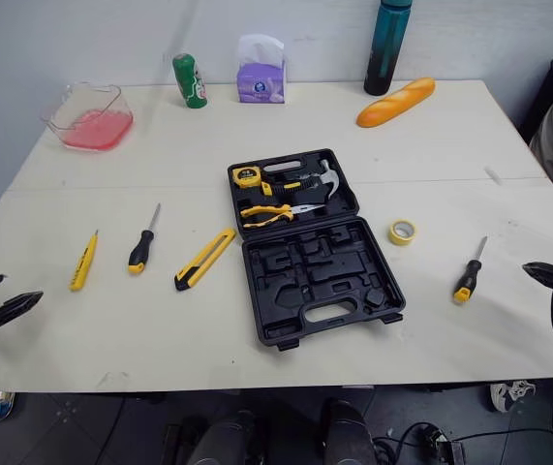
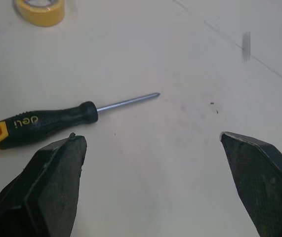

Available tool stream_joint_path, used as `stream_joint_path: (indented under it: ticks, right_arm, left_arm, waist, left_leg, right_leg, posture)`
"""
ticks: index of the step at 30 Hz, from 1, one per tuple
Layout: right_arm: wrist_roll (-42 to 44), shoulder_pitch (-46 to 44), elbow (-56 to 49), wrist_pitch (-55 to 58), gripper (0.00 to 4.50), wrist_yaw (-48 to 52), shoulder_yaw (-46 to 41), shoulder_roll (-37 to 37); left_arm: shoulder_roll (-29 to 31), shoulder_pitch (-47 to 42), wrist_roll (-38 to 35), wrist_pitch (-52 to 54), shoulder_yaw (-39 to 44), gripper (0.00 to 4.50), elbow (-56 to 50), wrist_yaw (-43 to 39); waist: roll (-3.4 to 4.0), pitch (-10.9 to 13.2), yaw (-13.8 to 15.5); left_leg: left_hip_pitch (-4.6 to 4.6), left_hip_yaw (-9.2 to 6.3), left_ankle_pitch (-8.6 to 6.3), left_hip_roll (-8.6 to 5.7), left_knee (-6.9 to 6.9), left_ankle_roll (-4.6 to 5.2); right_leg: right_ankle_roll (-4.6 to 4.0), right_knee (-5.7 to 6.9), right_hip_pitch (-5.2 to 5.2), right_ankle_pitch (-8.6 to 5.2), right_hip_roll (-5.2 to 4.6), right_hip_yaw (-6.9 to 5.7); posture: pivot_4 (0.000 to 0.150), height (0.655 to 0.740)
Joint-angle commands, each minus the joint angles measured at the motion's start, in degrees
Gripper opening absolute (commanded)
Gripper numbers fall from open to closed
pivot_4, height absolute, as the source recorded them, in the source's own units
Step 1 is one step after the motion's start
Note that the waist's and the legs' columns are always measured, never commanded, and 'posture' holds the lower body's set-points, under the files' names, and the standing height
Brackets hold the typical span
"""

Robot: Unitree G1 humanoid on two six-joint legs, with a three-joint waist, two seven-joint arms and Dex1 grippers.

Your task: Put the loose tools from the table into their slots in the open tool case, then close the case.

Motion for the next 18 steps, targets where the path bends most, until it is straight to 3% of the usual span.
stream_joint_path:
  ticks: [1,7,12,15,18]
  right_arm:
    - [5.2,-6.4,-6.3,6.1,4.50,-3.6,-1.3,2.9]
    - [3.9,-18.9,-7.9,11.9,4.50,-4.8,8.2,7.2]
    - [-1.2,-29.6,-3.8,10.5,4.50,-4.7,18.3,13.3]
    - [-4.8,-34.5,0.1,8.9,3.63,-4.7,23.3,17.4]
    - [-8.6,-37.6,4.2,5.8,2.15,-4.6,27.1,20.0]
  left_arm:
    - [0.3,-4.0,-3.1,5.7,-4.9,4.43,-9.9,0.4]
    - [-3.1,-15.1,-3.8,14.2,-17.3,4.43,-20.1,4.7]
    - [-7.3,-25.7,-1.7,17.7,-29.2,4.43,-19.8,5.1]
    - [-10.8,-31.5,1.3,18.5,-34.7,3.61,-15.8,7.0]
    - [-13.1,-34.2,2.9,18.7,-37.7,2.25,-13.4,7.3]
  waist:
    - [-0.01,0.0,0.0]
    - [0.00,0.0,0.0]
    - [-0.03,0.0,0.0]
    - [-0.03,0.0,0.0]
    - [-0.03,0.0,0.0]
  left_leg:
    - [0.03,0.00,0.00,0.00,0.00,0.00]
    - [0.11,0.04,0.04,0.02,0.00,-0.06]
    - [0.18,0.32,0.06,0.02,0.03,-0.02]
    - [0.20,0.39,0.07,0.03,0.03,-0.01]
    - [0.12,0.39,0.08,0.05,0.03,-0.01]
  right_leg:
    - [0.00,0.01,0.03,0.00,0.00,0.02]
    - [0.01,0.05,0.06,0.01,0.12,0.16]
    - [0.09,0.06,0.06,0.05,0.60,0.05]
    - [0.09,0.08,0.04,0.05,0.68,0.06]
    - [0.09,0.06,-0.04,0.05,0.73,0.06]
  posture:
    - [0.150,0.7394]
    - [0.150,0.7394]
    - [0.150,0.7394]
    - [0.150,0.7394]
    - [0.150,0.7394]
